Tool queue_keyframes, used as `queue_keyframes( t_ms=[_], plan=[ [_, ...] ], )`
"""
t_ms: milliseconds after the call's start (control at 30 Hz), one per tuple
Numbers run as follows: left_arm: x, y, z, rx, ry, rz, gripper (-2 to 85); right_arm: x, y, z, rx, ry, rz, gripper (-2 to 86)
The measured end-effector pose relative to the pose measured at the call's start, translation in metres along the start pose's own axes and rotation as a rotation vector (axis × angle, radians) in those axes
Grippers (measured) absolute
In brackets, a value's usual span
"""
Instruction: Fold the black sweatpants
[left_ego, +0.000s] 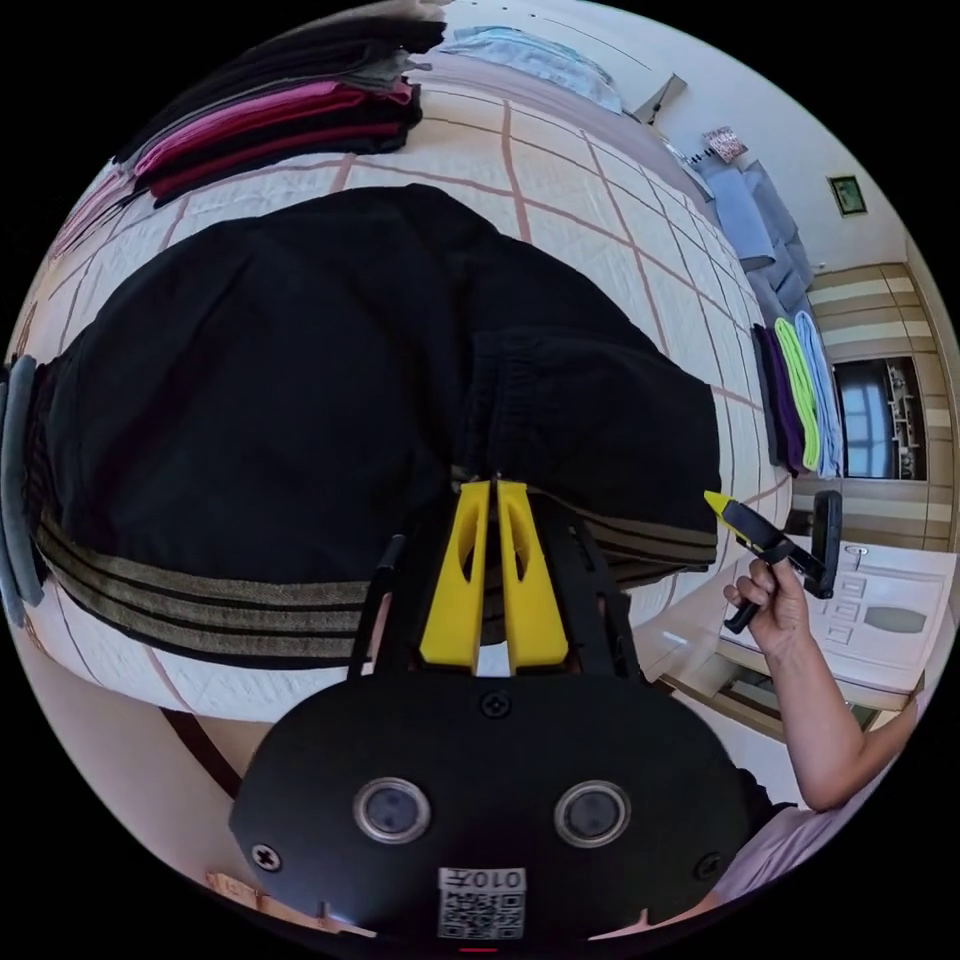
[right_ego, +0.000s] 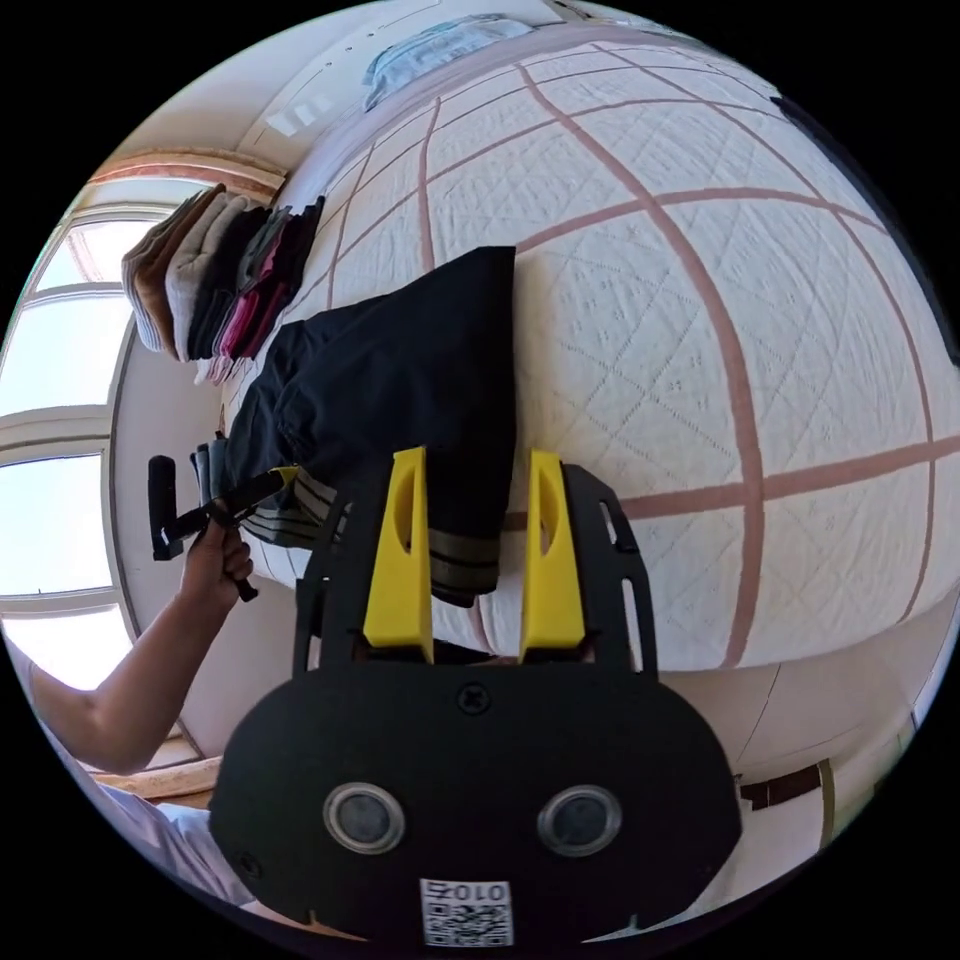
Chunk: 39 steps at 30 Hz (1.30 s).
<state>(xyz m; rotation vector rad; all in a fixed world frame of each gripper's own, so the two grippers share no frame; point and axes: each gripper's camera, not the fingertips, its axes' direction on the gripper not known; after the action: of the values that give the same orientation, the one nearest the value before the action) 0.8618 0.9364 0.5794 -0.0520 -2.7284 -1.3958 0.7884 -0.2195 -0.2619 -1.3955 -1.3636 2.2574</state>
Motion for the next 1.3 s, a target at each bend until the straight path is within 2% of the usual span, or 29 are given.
queue_keyframes(
  t_ms=[100, 167, 233, 400, 500, 567, 600, 667, 733, 800, 867, 900, 967, 1033, 1100, 1233, 1300],
  plan=[
    [-0.011, 0.009, -0.001, 0.007, 0.022, -0.014, 0.2, -0.014, 0.002, 0.000, 0.018, 0.013, 0.046, 8.9],
    [-0.015, 0.015, -0.003, 0.013, 0.029, -0.013, 0.2, -0.030, -0.002, 0.015, -0.089, 0.006, 0.024, 5.1],
    [-0.022, 0.023, -0.006, 0.016, 0.037, -0.018, 0.2, -0.038, -0.008, 0.014, -0.100, 0.006, 0.003, 4.2],
    [-0.019, 0.033, -0.014, -0.007, 0.108, -0.014, 0.1, -0.035, -0.053, -0.059, -0.108, -0.169, -0.135, 3.6],
    [0.012, 0.038, -0.011, -0.011, 0.157, 0.048, 0.1, -0.031, -0.069, -0.101, -0.143, -0.016, -0.197, 3.6],
    [0.037, 0.042, 0.000, -0.039, 0.117, 0.084, 0.0, -0.013, -0.075, -0.132, -0.117, 0.129, -0.158, 3.8],
    [0.051, 0.046, 0.008, -0.050, 0.058, 0.114, 0.0, -0.006, -0.077, -0.137, -0.111, 0.152, -0.139, 3.9],
    [0.062, 0.051, 0.021, -0.068, 0.101, 0.126, 0.1, 0.016, -0.086, -0.142, -0.150, 0.200, -0.106, 4.8],
    [0.062, 0.066, 0.010, 0.031, 0.199, 0.112, 0.4, 0.032, -0.095, -0.125, -0.254, 0.228, -0.058, 6.1],
    [0.060, 0.083, -0.011, 0.087, 0.142, 0.143, 0.9, 0.032, -0.095, -0.123, -0.286, 0.322, -0.021, 6.9],
    [0.046, 0.106, -0.037, 0.152, 0.075, 0.163, 2.1, -0.001, -0.084, -0.142, -0.166, 0.495, -0.006, 7.0],
    [0.029, 0.123, -0.055, 0.179, 0.036, 0.148, 3.3, -0.013, -0.080, -0.146, -0.115, 0.516, -0.012, 6.8],
    [-0.005, 0.148, -0.084, 0.219, -0.021, 0.093, 5.2, -0.074, -0.060, -0.152, 0.105, 0.498, -0.108, 5.5],
    [-0.053, 0.182, -0.125, 0.279, -0.115, -0.002, 7.5, -0.116, -0.049, -0.132, 0.196, 0.430, -0.224, 4.0],
    [-0.089, 0.202, -0.149, 0.303, -0.144, -0.085, 9.3, -0.142, -0.050, -0.096, 0.166, 0.356, -0.292, 3.1],
    [-0.151, 0.232, -0.169, 0.314, -0.128, -0.223, 12.3, -0.148, -0.078, 0.001, -0.163, 0.278, -0.210, 2.5],
    [-0.168, 0.237, -0.161, 0.284, -0.065, -0.263, 13.2, -0.146, -0.076, 0.008, -0.123, 0.265, -0.140, 2.3]
  ],
)
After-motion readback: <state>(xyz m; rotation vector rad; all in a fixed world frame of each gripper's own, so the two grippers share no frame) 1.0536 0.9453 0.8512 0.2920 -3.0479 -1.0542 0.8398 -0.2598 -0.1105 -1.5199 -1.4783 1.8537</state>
